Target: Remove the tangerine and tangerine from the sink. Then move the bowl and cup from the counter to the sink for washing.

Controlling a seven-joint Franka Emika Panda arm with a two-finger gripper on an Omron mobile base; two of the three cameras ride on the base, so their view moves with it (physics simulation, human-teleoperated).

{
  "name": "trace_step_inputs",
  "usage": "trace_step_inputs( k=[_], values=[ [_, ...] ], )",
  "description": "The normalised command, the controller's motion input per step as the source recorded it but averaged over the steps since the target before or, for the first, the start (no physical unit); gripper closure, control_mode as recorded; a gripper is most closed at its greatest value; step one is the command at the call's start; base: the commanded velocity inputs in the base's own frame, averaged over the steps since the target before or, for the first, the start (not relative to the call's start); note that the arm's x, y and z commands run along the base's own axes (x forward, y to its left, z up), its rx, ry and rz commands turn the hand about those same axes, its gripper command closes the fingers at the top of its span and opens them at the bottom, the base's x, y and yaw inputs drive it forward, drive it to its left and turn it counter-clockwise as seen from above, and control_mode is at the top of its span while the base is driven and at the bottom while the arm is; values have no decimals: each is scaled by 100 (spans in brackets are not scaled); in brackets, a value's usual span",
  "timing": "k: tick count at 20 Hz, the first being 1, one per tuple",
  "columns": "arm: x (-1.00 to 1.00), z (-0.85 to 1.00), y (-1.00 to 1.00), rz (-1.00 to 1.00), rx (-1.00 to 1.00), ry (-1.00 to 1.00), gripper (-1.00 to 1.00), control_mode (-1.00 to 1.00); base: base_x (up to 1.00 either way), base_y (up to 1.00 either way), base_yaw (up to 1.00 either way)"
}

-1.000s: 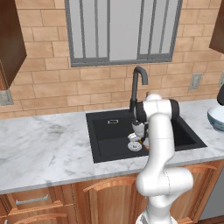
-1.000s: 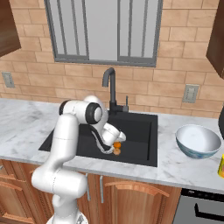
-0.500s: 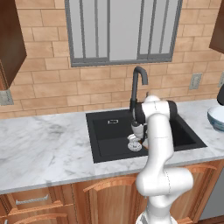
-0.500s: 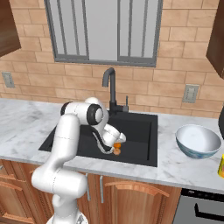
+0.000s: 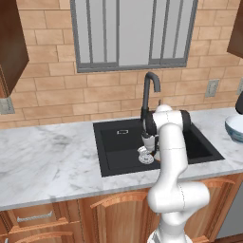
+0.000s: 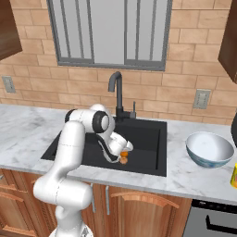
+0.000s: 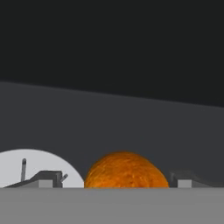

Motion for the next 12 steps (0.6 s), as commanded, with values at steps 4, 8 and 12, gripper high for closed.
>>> trace_step_inputs(
  k=[4, 8, 12],
  values=[
    [3, -16, 0, 0, 0, 1, -100, -100, 0, 0, 0],
    [3, -15, 0, 0, 0, 2, 100, -100, 0, 0, 0],
    [0, -18, -2, 0, 0, 5, 100, -100, 0, 0, 0]
  ],
)
